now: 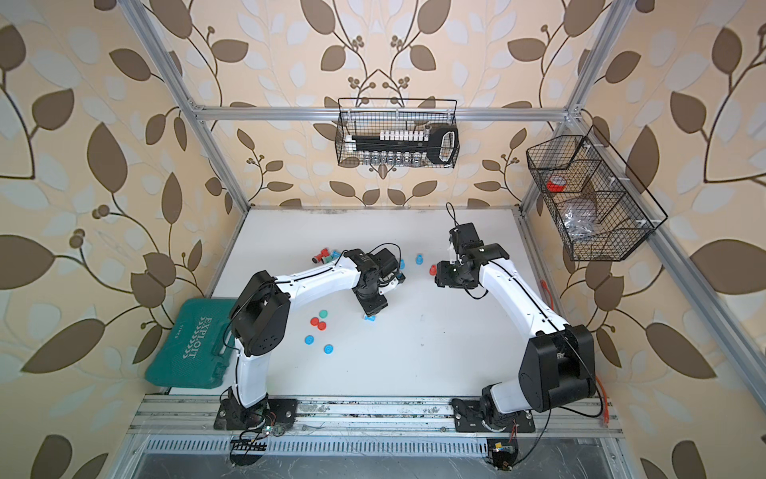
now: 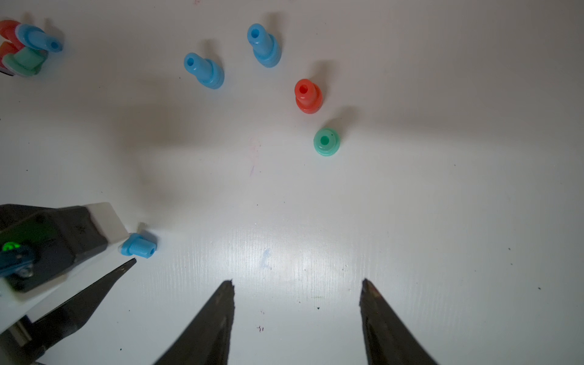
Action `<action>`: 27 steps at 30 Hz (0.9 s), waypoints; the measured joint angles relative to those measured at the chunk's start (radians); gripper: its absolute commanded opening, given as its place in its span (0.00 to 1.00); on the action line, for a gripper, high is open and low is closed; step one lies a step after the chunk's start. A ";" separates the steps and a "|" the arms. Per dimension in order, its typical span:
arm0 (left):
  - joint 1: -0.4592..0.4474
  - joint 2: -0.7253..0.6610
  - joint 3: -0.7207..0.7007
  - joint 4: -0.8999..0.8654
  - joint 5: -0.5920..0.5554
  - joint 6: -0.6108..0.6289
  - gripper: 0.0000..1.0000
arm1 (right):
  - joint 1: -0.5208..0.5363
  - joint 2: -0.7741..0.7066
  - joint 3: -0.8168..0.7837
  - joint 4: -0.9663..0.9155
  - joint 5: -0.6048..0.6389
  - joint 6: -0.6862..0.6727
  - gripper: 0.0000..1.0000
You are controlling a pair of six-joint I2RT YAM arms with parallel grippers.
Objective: Close the stamp cap
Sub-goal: Pick up the stamp from the center of the board.
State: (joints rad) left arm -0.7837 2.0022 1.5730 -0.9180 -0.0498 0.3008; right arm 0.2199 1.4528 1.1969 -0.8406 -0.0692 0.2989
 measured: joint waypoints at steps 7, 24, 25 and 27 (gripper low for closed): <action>0.006 -0.003 -0.044 0.011 0.000 0.096 0.61 | 0.000 -0.005 -0.008 0.004 -0.027 0.008 0.59; 0.013 -0.056 -0.102 0.005 0.081 0.149 0.60 | 0.000 -0.003 -0.014 0.015 -0.048 0.015 0.59; 0.013 -0.059 -0.108 0.004 0.088 0.149 0.60 | 0.000 -0.003 -0.014 0.015 -0.048 0.015 0.59; 0.013 -0.062 -0.123 0.003 0.100 0.149 0.60 | 0.000 -0.003 -0.015 0.015 -0.048 0.015 0.59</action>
State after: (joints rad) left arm -0.7708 1.9404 1.4498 -0.9154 0.0502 0.4496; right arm 0.2195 1.4494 1.1816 -0.8253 -0.1173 0.3138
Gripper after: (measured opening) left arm 0.598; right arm 0.590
